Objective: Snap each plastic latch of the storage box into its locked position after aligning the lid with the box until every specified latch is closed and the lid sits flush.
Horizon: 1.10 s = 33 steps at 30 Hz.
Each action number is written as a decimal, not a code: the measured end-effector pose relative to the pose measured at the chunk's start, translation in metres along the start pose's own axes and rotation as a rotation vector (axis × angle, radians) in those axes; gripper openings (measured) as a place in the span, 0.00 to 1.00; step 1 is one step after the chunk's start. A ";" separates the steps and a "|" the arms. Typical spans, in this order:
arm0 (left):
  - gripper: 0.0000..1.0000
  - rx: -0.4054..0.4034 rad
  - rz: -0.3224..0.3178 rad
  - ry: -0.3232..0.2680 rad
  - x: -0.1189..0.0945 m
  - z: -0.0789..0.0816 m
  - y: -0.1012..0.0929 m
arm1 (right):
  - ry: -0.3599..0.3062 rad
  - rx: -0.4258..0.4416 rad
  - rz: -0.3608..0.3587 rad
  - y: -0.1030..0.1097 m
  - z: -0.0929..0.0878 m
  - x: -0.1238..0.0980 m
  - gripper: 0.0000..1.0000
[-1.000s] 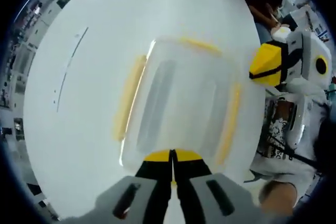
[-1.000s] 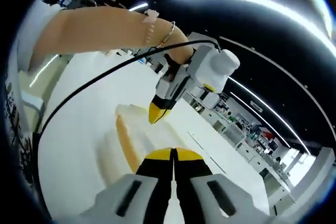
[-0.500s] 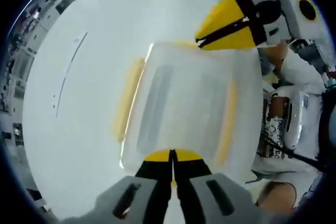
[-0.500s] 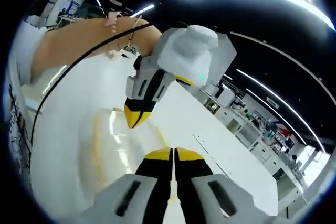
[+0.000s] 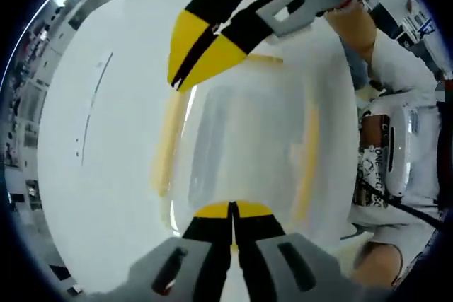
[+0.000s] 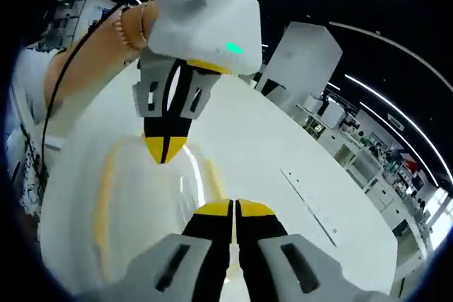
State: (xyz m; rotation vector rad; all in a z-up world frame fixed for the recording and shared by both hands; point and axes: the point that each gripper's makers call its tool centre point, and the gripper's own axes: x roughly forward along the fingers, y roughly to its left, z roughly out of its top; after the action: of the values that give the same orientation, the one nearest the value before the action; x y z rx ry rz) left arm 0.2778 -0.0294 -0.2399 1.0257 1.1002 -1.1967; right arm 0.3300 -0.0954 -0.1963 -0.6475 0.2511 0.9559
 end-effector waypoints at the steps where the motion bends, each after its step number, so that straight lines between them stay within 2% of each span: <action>1: 0.00 0.001 -0.002 0.001 0.000 0.000 0.001 | 0.007 0.002 0.013 0.000 -0.002 0.004 0.01; 6: 0.00 -0.011 -0.028 -0.019 -0.002 0.000 0.002 | 0.033 0.011 0.083 0.002 -0.004 0.025 0.01; 9: 0.00 -0.016 -0.034 -0.023 -0.002 0.000 0.002 | 0.085 -0.012 0.120 0.002 -0.008 0.037 0.01; 14: 0.00 0.004 -0.024 -0.009 -0.001 0.000 0.001 | 0.118 -0.022 0.135 -0.004 -0.009 0.055 0.01; 18: 0.00 0.013 -0.023 0.005 0.000 -0.001 0.002 | 0.189 -0.036 0.153 -0.008 -0.018 0.063 0.01; 20: 0.00 0.018 -0.021 0.015 0.001 -0.001 0.001 | 0.202 -0.033 0.164 -0.009 -0.021 0.068 0.00; 23: 0.00 0.024 -0.017 0.022 0.002 -0.002 -0.001 | 0.220 -0.022 0.209 -0.005 -0.023 0.071 0.00; 26: 0.00 0.023 -0.014 0.023 0.003 -0.002 -0.002 | 0.241 -0.017 0.289 0.002 -0.027 0.073 0.00; 29: 0.00 0.018 -0.011 0.027 0.004 -0.002 -0.003 | 0.260 0.026 0.358 0.008 -0.030 0.074 0.00; 31: 0.00 0.032 0.001 0.045 0.005 -0.002 -0.005 | 0.257 -0.001 0.429 0.011 -0.032 0.077 0.00; 33: 0.00 0.041 0.011 0.061 0.005 -0.002 -0.005 | 0.258 0.003 0.470 0.014 -0.033 0.077 0.00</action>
State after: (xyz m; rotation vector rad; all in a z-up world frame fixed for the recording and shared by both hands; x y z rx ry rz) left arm 0.2725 -0.0283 -0.2456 1.1049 1.1202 -1.1894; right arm 0.3646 -0.0578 -0.2643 -0.7248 0.6544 1.3194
